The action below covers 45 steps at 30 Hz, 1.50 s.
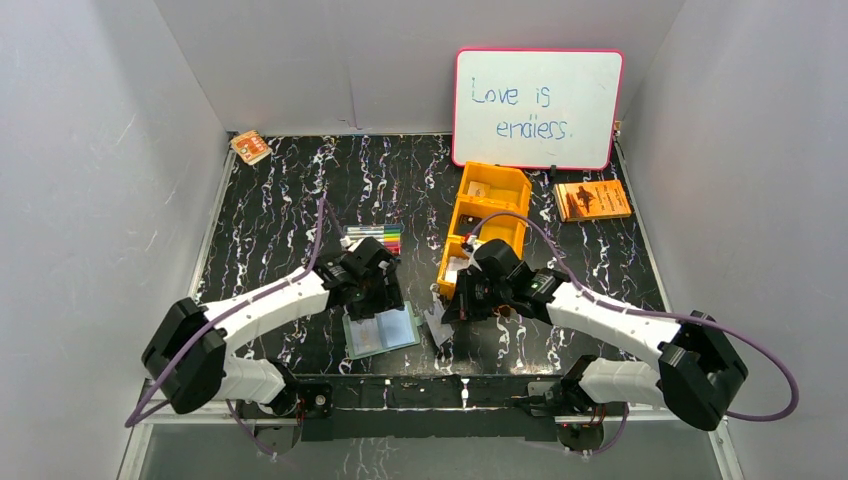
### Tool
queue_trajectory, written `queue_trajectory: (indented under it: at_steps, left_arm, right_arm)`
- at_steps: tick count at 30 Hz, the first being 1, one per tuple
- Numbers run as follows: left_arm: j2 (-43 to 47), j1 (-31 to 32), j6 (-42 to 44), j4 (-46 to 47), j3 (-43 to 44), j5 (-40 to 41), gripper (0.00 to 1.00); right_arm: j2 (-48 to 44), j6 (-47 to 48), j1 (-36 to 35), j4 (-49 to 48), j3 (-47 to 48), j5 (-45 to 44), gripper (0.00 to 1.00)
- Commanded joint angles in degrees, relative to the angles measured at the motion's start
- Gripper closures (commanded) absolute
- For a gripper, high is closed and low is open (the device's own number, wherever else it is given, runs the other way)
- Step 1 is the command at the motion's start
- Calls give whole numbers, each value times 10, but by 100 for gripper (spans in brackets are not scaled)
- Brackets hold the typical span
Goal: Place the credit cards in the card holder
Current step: Turn over the card slot in the card holder.
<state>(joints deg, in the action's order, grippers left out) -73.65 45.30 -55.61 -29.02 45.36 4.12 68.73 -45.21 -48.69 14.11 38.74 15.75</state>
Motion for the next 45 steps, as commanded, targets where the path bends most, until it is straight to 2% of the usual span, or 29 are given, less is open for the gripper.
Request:
queue_trajectory:
  at_steps: [1,15,23,32,45]
  left_arm:
    - [-33,10,10,-1,32,22,35]
    - [-100,15,20,-2,23,56,42]
    - [-116,16,35,-2,3,68,58]
    - [-101,15,35,-1,-29,73,82]
    - [-68,15,23,4,-58,72,88]
  right_arm:
    - [-34,3,-3,-30,-11,-1,100]
    - [-50,6,-8,-23,-12,-9,100]
    - [-37,13,-26,-27,-2,-21,100]
    - [-12,23,-52,-30,16,-34,100]
    - [42,18,-59,-92,23,4,100]
